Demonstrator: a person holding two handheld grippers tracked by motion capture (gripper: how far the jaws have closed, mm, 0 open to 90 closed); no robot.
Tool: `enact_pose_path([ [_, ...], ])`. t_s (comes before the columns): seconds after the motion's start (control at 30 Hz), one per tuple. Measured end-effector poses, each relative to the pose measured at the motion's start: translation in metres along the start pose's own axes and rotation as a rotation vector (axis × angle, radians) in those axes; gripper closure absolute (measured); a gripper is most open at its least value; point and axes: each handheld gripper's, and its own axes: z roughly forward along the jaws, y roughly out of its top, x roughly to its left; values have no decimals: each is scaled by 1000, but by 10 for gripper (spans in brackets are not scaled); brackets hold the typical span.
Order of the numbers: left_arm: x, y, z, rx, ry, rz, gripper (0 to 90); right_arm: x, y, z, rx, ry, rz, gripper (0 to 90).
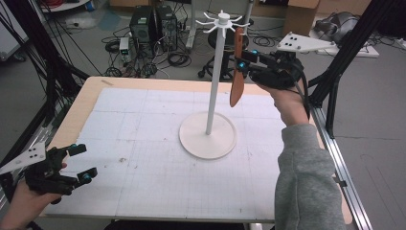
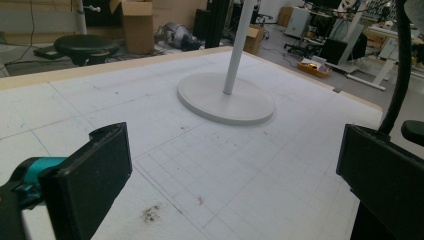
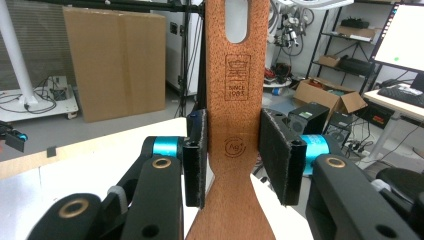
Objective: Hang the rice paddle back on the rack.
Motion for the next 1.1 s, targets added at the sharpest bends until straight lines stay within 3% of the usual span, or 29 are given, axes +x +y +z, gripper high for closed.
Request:
enact_pose_path([
  [0.1, 0, 0, 0, 0, 2, 0, 18, 1, -1, 0, -8, -6, -7, 627],
  [0.33, 0, 0, 0, 1, 2, 1, 18, 4, -3, -2, -35, -5, 0, 471],
  [0.53, 1, 0, 2, 2, 1, -1, 18, 11, -8, -3, -51, 48, -12, 371],
  [0.77, 1, 2, 5, -3, -7, 14, 18, 22, -18, 0, -5, 115, -42, 194],
  [0.97, 3, 3, 9, -3, -13, 15, 18, 24, -25, -2, -9, 99, -24, 70],
  [1.0, 3, 3, 10, -2, -14, 13, 18, 24, -27, -2, -7, 100, -23, 6],
  [1.1, 4, 3, 13, 0, -20, 12, 18, 22, -32, -2, 14, 95, -13, 0],
])
